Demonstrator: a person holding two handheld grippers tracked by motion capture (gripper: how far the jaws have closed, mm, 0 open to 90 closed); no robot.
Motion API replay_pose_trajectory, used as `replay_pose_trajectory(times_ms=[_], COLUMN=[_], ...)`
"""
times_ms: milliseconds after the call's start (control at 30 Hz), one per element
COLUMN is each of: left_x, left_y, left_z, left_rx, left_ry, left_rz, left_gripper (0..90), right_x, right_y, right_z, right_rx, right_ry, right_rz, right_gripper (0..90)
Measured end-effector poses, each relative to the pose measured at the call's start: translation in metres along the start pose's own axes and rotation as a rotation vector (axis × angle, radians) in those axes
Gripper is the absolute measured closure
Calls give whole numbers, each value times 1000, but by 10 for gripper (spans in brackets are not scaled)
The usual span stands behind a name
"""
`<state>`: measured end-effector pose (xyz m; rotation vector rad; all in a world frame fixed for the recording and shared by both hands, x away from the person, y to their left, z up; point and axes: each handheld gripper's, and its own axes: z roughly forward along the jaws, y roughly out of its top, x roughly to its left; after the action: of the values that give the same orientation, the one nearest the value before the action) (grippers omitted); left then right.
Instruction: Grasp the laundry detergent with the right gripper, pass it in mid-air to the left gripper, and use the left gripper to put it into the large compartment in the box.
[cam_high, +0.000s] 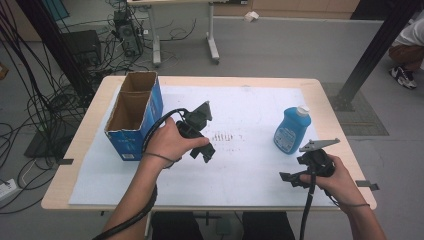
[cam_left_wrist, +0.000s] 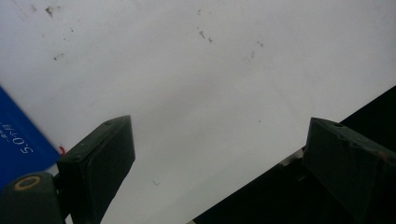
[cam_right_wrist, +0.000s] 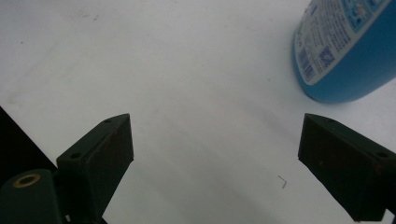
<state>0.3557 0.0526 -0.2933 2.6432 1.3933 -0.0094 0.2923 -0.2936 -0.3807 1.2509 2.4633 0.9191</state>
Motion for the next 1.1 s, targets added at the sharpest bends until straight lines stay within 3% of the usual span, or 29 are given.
replay_pose_trajectory(times_ms=[433, 1100], left_x=[0, 3], left_y=[3, 4], left_z=[1, 2], left_rx=[6, 6], left_ry=[2, 6], left_rz=[-7, -18], left_gripper=[89, 79], right_x=[-19, -33], right_y=[-14, -19], right_z=[0, 7], right_rx=[10, 36], right_ry=[-40, -93], right_rz=[30, 35], right_gripper=[105, 100])
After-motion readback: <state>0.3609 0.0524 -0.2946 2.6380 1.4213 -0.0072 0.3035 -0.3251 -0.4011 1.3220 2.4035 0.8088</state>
